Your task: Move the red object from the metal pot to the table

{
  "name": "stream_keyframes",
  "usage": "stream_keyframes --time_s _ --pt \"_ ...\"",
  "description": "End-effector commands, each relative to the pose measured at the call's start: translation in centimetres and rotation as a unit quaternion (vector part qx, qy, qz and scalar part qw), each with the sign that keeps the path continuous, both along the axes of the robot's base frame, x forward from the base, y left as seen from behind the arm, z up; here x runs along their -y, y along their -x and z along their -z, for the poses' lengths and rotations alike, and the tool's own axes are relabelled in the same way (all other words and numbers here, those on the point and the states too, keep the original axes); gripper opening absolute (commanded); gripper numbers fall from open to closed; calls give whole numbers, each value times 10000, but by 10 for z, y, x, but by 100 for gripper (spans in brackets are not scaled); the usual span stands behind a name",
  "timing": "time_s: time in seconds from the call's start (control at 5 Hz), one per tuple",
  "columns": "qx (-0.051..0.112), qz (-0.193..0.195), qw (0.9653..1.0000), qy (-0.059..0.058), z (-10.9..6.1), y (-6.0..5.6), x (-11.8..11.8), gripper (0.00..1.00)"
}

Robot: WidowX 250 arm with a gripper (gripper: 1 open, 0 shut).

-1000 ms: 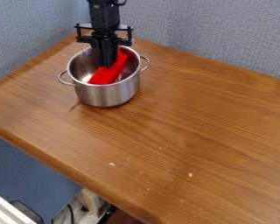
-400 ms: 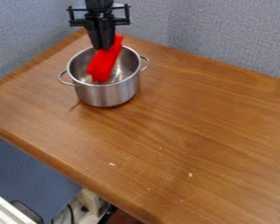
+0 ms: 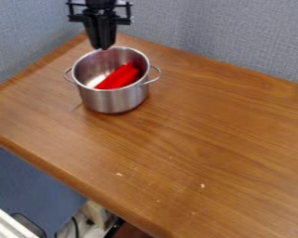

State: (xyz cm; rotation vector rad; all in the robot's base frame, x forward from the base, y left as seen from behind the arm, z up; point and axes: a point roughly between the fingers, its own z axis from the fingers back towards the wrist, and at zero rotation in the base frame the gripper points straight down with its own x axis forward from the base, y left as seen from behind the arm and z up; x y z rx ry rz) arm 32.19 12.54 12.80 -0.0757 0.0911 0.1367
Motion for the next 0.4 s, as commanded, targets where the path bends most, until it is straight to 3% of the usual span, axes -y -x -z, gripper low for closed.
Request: stream_keyframes --time_s 0.0,0.2 --pt "482 806 9951 -309 -45 10 32 100" --pt "482 803 9947 -427 -44 13 25 100"
